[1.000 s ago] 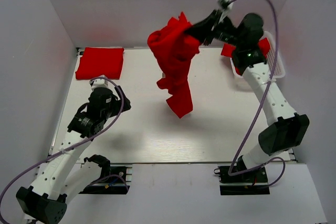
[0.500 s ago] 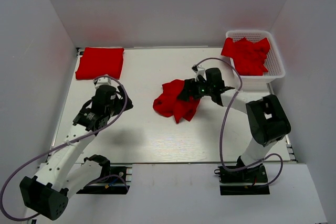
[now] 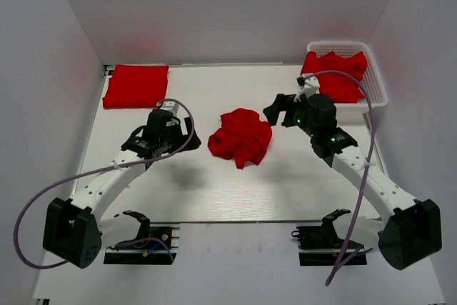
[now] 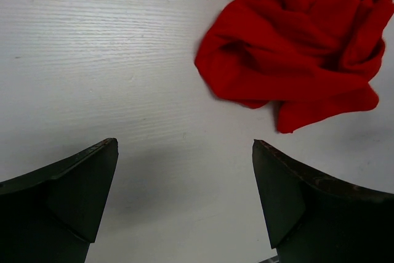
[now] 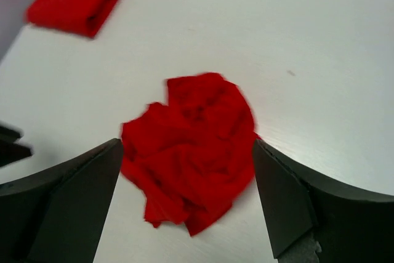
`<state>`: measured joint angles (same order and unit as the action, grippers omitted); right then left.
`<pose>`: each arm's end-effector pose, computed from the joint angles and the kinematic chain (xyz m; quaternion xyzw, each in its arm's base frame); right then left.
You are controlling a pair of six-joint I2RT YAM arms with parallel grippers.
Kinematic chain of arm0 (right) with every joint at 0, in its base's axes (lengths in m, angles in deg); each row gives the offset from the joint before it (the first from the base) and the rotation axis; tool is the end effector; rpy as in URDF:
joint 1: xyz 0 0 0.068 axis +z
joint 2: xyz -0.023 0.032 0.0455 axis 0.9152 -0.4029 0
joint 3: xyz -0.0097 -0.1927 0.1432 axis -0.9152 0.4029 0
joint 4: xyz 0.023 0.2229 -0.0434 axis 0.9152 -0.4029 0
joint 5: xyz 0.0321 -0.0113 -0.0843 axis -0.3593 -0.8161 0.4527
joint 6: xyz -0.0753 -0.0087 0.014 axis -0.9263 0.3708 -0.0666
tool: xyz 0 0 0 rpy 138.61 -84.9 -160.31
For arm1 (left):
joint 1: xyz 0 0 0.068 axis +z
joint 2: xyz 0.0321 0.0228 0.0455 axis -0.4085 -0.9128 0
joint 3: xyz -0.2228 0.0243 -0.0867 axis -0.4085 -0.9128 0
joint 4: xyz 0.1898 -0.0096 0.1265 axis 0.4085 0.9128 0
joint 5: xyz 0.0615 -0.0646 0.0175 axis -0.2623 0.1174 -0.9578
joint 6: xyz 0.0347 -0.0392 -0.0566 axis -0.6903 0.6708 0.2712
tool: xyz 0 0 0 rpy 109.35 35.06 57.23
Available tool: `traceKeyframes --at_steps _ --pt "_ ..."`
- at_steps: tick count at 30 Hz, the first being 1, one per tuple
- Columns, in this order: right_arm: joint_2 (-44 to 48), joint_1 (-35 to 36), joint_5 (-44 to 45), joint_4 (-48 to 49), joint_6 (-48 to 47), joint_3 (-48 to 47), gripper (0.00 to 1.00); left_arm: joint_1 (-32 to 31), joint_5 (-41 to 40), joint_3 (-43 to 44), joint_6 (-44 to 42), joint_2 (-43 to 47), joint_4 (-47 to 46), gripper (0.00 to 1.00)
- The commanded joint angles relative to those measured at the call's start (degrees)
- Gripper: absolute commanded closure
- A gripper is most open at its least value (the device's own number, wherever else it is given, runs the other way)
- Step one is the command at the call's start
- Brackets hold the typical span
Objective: Fold and stack the t-shirts
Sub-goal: Move the tshirt to the center of the board, then flatten out the tshirt
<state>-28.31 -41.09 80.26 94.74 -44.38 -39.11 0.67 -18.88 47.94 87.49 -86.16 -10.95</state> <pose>0.2539 0.1261 0.2949 -0.0966 0.7674 0.2531 0.5812 0.2174 -0.0947 0.2133 -0.0390 0.9196 -0.1741 0.3501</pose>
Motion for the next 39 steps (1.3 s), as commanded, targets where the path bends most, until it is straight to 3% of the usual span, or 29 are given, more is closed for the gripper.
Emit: traceKeyframes --at_steps 1,6,9,17,27,32,35,36,38,39 --pt "3.38 -0.54 22.01 -10.06 7.40 4.00 0.10 -1.16 6.88 1.06 -3.59 -4.15 -3.74 0.00" --pt "6.20 -1.24 30.66 -15.95 11.80 7.26 0.10 -4.85 9.79 3.08 -4.82 -8.91 -7.25 0.00" --pt "4.45 -2.55 34.09 -21.22 14.26 6.65 0.10 -9.59 7.08 5.80 -5.35 -12.85 -6.40 0.00" --pt "3.04 -4.75 29.10 -23.51 12.95 6.12 0.10 -23.47 0.57 10.81 -7.98 -24.38 -4.54 0.00" --pt "2.78 -5.55 25.85 -23.34 11.37 6.29 0.10 -28.33 -4.27 21.36 -7.37 -39.23 -3.75 0.04" --pt "2.43 -5.81 22.07 -23.34 9.70 6.47 0.10 -27.80 -8.39 22.51 -5.18 -41.61 -3.13 0.29" --pt "1.99 -5.72 19.09 -22.64 6.46 6.73 0.10 -27.18 -10.69 22.51 -3.95 -41.61 -3.13 0.54" --pt "1.90 -5.64 18.12 -21.59 5.92 6.99 0.10 -27.18 -11.38 22.51 -3.95 -41.01 -2.35 0.73" --pt "2.07 -5.72 12.78 -19.57 1.90 8.31 0.10 -26.66 -13.14 22.51 -3.16 -39.77 -1.38 0.99" --pt "1.99 -5.64 8.83 -16.78 0.13 8.84 0.10 -26.66 -14.45 21.99 -2.37 -39.07 -0.85 1.00"
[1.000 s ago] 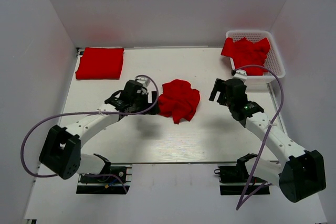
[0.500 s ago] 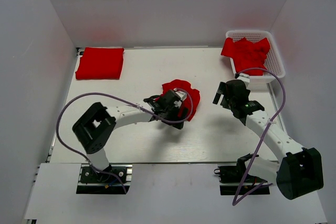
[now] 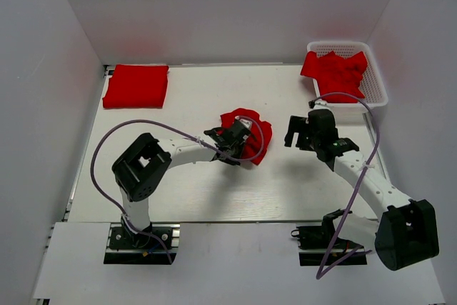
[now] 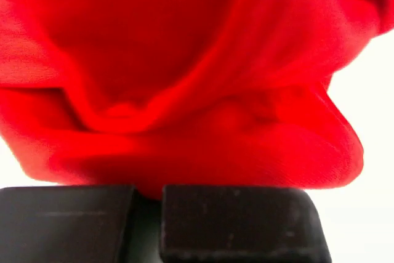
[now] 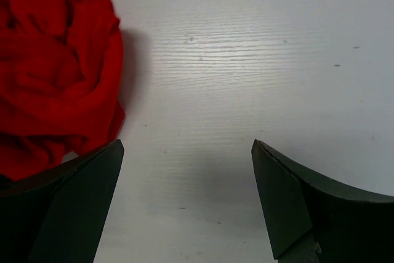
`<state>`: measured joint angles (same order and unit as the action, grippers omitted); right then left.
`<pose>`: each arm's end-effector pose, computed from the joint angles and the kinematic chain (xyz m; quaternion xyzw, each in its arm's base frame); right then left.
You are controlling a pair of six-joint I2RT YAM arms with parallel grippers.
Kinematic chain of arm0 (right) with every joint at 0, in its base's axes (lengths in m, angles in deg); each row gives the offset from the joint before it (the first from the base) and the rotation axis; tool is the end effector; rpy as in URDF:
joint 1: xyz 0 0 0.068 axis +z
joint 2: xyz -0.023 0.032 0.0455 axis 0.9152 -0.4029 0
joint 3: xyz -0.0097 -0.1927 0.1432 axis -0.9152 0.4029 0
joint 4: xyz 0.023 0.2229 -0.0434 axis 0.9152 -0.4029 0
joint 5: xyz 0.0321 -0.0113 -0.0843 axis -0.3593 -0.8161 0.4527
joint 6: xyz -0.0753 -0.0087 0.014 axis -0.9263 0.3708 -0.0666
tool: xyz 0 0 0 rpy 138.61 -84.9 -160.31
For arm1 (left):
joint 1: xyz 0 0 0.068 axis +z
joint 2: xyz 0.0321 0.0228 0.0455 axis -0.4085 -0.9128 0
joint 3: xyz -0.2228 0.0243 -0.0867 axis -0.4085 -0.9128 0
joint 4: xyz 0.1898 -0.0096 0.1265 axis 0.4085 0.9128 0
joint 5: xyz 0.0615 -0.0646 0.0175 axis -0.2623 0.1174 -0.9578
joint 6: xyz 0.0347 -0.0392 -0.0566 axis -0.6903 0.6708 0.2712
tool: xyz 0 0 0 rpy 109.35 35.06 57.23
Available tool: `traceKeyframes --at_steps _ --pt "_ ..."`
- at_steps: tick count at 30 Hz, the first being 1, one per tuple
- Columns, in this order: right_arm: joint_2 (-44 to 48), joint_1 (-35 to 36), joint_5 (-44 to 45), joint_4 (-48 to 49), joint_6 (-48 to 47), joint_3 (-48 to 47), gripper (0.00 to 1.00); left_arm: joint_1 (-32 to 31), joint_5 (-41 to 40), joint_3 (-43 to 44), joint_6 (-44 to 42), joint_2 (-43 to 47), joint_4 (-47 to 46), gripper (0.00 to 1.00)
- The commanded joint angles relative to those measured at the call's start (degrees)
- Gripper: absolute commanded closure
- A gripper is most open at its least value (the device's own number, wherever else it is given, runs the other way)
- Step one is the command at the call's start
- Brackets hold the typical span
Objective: Fold and stack the t-shirts
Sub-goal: Flatten out the tshirt
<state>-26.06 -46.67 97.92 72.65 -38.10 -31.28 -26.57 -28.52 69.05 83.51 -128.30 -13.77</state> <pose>0.2351 0.0689 0.2105 0.0612 0.8967 0.0603 0.4342 0.2288 -0.2626 0.1243 0.2003 0.9468 -0.0842 0.2375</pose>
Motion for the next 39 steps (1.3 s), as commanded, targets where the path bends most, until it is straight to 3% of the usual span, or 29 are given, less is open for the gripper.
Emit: traceKeyframes --at_steps 1,8,21,23,26,28,29,30,36,39 --pt "-0.61 0.20 -10.69 5.87 -6.51 1.28 0.10 0.58 -4.83 -0.09 1.61 4.90 1.98 1.00" --pt "-6.41 1.34 -24.94 10.44 -8.27 1.90 0.10 0.58 -6.75 -5.20 2.14 13.96 -1.01 1.00" --pt "-21.52 6.62 -25.13 17.73 -4.93 -2.84 0.11 0.58 -11.77 -7.13 5.12 20.82 3.29 1.00" --pt "-23.64 6.80 -23.64 18.27 -3.70 -4.08 0.17 0.58 -12.91 -7.13 5.13 21.53 4.43 1.00" --pt "-25.14 6.97 -21.01 19.67 -2.21 -4.96 0.53 0.58 -15.02 -7.13 6.18 23.20 5.92 1.00" --pt "-23.57 7.49 -18.46 20.89 -1.68 -4.44 0.89 0.58 -16.77 -7.66 6.18 24.95 6.63 1.00" --pt "-22.77 7.41 -16.10 21.17 -1.76 -4.17 0.95 0.58 -17.48 -7.66 6.71 24.96 6.63 1.00" --pt "-21.20 7.32 -15.47 21.52 -1.76 -3.65 1.00 0.58 -18.35 -7.66 6.71 25.83 7.24 1.00" --pt "-10.03 7.23 -4.49 22.58 -6.24 -3.29 1.00 0.58 -29.16 -4.77 7.94 29.09 11.19 1.00" --pt "-6.16 6.88 2.60 19.95 -7.65 -7.23 1.00 0.58 -40.39 0.94 9.51 30.76 14.70 1.00"
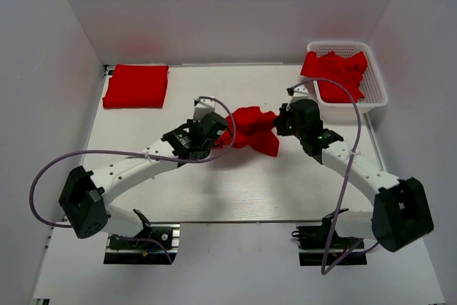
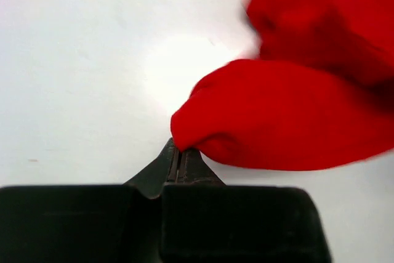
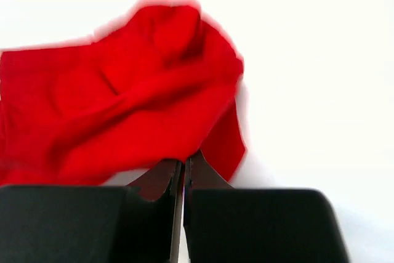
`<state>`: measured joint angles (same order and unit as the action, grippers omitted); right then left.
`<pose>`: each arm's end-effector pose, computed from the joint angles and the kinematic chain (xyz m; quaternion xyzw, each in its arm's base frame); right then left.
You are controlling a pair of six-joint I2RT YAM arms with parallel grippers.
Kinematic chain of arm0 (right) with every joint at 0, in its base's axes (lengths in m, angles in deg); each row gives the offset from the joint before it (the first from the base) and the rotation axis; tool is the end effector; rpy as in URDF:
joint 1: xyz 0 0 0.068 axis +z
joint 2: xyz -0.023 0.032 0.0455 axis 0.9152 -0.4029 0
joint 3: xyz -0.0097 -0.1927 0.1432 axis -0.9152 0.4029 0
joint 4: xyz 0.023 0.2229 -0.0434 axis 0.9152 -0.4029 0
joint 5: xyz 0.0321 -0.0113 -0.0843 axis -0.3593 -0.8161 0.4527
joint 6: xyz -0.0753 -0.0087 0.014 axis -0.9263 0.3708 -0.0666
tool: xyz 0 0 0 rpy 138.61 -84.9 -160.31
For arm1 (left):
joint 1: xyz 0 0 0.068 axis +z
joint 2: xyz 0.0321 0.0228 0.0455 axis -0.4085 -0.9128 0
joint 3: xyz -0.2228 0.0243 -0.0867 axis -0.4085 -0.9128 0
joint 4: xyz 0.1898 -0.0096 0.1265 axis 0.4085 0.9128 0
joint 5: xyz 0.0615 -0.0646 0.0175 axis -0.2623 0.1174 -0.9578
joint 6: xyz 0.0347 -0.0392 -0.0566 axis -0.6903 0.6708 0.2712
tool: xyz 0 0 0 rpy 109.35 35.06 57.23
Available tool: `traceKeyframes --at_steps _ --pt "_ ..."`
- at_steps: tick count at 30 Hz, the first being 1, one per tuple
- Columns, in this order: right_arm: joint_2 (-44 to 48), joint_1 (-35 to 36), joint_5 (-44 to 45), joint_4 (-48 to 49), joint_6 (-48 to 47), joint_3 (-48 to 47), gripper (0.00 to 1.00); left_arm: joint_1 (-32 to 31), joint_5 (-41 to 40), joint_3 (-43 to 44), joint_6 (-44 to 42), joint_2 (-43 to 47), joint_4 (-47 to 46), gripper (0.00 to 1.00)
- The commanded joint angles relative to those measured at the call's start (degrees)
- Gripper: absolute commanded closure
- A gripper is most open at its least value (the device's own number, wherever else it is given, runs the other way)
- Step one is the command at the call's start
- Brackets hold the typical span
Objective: Fold and stack the t-shirts
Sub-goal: Flatten out the tshirt
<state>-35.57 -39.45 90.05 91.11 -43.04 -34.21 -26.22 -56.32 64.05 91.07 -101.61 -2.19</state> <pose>0.2637 0.1276 0.2227 -0.0560 0.8512 0.1625 0.4959 0.2049 -0.1850 0.2325 0.0405 0.9018 0.0231 0.4297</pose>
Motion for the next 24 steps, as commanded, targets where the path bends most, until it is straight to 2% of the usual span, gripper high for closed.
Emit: traceKeyframes --at_steps 1,3,4,5,8,9,12,15,18,24 --pt "4.49 -0.33 12.17 -0.88 -3.06 -6.23 1.00 0.23 -17.15 8.75 1.35 4.86 3.92 1.00" --pt "6.51 -0.33 15.50 -1.34 -3.85 -9.04 1.00 0.23 -22.00 10.96 -1.45 6.96 2.36 1.00" --pt "7.65 -0.33 15.79 -1.26 -5.68 -11.06 1.00 0.23 -22.63 12.28 -4.60 7.84 -2.79 1.00" --pt "8.62 -0.33 15.70 -1.34 -6.31 -12.04 1.00 0.23 -22.64 12.90 -12.11 8.63 -5.97 1.00" --pt "11.52 -0.24 14.04 -1.61 -10.18 -18.10 1.00 0.23 -21.51 13.96 -25.93 12.24 -18.43 1.00" --pt "12.75 -0.24 13.33 -1.61 -10.88 -21.86 1.00 0.23 -20.98 14.74 -27.99 13.03 -20.23 1.00" --pt "14.68 -0.33 10.69 -5.11 -14.66 -26.44 1.00 0.23 -20.18 17.73 -33.09 15.58 -22.96 1.00" --pt "16.36 -0.33 12.44 -5.74 -16.34 -29.97 1.00 0.23 -21.75 18.53 -38.36 18.22 -26.38 1.00" --pt "19.17 -0.33 10.97 -6.17 -20.55 -31.73 1.00 0.23 -22.29 19.84 -40.23 20.23 -27.10 1.00" --pt "19.80 -0.24 2.53 -9.07 -22.75 -38.23 1.00 0.23 -15.26 22.74 -42.95 21.65 -27.79 1.00"
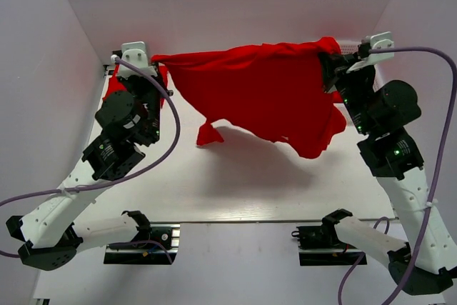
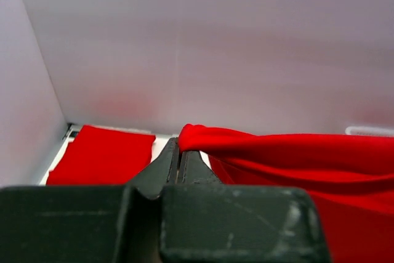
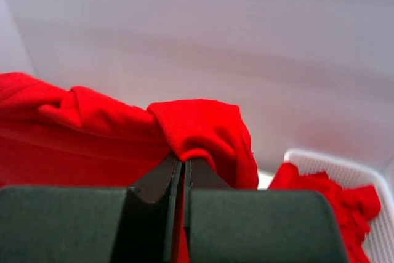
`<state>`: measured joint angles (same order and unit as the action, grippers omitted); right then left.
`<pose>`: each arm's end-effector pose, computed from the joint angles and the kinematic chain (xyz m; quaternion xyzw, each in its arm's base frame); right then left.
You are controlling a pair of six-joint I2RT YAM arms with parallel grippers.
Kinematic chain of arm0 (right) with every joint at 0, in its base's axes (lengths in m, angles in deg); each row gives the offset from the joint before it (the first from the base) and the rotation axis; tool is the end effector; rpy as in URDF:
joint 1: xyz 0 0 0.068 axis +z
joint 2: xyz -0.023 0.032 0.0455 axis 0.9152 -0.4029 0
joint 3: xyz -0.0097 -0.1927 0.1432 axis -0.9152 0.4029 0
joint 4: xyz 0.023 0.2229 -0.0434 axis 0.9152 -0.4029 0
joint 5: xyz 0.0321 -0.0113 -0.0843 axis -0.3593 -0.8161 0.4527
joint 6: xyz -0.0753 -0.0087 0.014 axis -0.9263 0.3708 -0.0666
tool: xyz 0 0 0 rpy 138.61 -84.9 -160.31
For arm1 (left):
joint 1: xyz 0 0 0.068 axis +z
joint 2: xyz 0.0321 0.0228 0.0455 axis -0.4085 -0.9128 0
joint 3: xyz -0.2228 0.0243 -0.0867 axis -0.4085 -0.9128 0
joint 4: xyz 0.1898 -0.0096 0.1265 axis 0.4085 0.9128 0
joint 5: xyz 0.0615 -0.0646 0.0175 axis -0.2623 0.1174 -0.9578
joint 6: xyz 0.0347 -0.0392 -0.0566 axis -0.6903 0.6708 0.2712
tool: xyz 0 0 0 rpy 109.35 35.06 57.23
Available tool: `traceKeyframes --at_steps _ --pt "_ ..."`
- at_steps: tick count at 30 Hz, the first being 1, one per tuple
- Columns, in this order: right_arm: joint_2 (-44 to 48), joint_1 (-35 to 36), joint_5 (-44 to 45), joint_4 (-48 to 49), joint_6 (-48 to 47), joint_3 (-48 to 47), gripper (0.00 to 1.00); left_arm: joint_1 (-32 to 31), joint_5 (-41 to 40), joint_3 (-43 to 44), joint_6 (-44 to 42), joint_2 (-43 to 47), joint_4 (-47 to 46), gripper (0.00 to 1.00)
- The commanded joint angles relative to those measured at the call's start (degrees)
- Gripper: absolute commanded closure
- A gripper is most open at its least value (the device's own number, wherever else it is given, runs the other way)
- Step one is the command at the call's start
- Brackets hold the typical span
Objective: Fold and stack the t-shirts
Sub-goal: Flatten out the tshirt
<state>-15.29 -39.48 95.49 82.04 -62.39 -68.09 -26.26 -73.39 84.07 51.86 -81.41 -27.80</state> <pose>0.1651 0.0708 0.4855 -0.0826 0.5844 0.1186 0.7985 0.1575 -0.1068 0.4727 -0.0491 0.6541 0.0030 0.7548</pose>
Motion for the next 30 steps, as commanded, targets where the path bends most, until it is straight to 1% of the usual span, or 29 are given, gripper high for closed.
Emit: traceKeyframes --at_steps 1,3,5,6,9,10,11,13,14,16,17,18,19,20,21,22,24,25,26,27,28,29,30 --pt "-0.84 -0.31 -3.62 -0.44 -3.67 -4.97 1.00 0.27 1.81 2.73 -4.61 1.45 -2.19 1.00" --pt "-3.29 -0.40 -4.94 -0.62 -4.02 -6.82 1.00 0.27 1.81 3.34 -6.10 -0.21 -3.93 1.00" --pt "-6.71 -0.31 -5.03 -0.27 -4.55 -7.96 1.00 0.27 -1.59 3.34 -10.05 -1.88 -8.50 1.00" --pt "-7.43 -0.22 -4.34 0.25 -4.99 -8.31 1.00 0.27 -2.57 3.34 -11.46 -4.23 -9.99 1.00" --pt "-12.44 -0.22 -3.10 1.66 -6.30 -10.24 1.00 0.27 -9.33 2.73 -21.90 -9.16 -22.44 1.00" --pt "-13.40 -0.48 -2.06 1.92 -6.40 -11.03 1.00 0.79 -11.18 2.73 -25.41 -13.36 -31.36 1.00" --pt "-15.41 -0.40 -1.61 2.01 -6.57 -13.13 1.00 0.80 -12.94 3.68 -32.93 -15.40 -34.93 1.00" --pt "-17.45 -0.31 -0.73 1.84 -7.27 -17.00 1.00 0.80 -12.95 7.98 -35.46 -18.48 -36.55 1.00" --pt "-17.72 -0.31 -0.55 1.58 -7.54 -17.71 1.00 0.80 -12.26 10.79 -34.42 -19.37 -34.11 1.00" --pt "-17.20 -0.31 -0.55 1.23 -7.89 -19.73 1.00 0.80 -10.76 12.74 -31.88 -19.38 -30.68 1.00" --pt "-16.84 -0.31 -0.55 1.14 -7.89 -19.92 1.00 0.80 -8.58 13.70 -30.13 -19.38 -25.09 1.00" --pt "-16.49 -0.31 -0.38 0.96 -8.24 -20.18 1.00 0.28 -7.17 15.80 -25.50 -17.55 -21.38 1.00" --pt "-15.01 -0.31 -0.03 0.18 -8.77 -20.79 1.00 0.27 -3.59 17.74 -20.84 -16.57 -14.12 1.00" --pt "-14.56 -0.31 0.06 0.08 -9.03 -20.89 1.00 0.27 -1.46 18.45 -20.79 -15.52 -10.92 1.00" --pt "-12.73 -0.22 0.15 -0.27 -9.12 -21.15 1.00 -0.34 1.08 18.46 -17.31 -12.81 -8.02 1.00" --pt "-12.19 -0.31 -0.02 -0.44 -9.64 -21.15 1.00 -0.34 8.85 18.46 -15.71 -11.13 -5.12 1.00" --pt "-9.90 -0.31 -0.29 -1.84 -10.44 -21.94 1.00 -0.34 20.04 18.46 -12.46 -7.44 2.25 1.00" --pt "-8.59 -0.22 -1.07 -3.42 -10.96 -22.98 1.00 -0.34 27.92 17.85 -11.66 -5.59 3.34 1.00" --pt "-7.19 -0.13 -0.82 -4.04 -10.88 -23.52 1.00 -0.34 31.74 17.84 -10.87 -2.79 6.31 1.00" --pt "-6.30 -0.22 -0.90 -4.22 -11.05 -23.44 1.00 -0.34 39.27 18.63 -8.95 -1.63 8.08 1.00" --pt "-3.51 -0.22 -0.90 -3.62 -11.40 -23.43 1.00 -0.34 41.78 19.24 -8.14 -0.84 9.23 1.00" --pt "-2.87 -0.22 -0.99 -3.26 -11.67 -23.35 1.00 -0.34 44.15 19.95 -8.13 0.74 9.94 1.00" --pt "-1.82 -0.22 -0.90 -3.00 -11.85 -23.09 1.00 0.27 49.57 19.95 -7.53 1.45 10.47 1.00"
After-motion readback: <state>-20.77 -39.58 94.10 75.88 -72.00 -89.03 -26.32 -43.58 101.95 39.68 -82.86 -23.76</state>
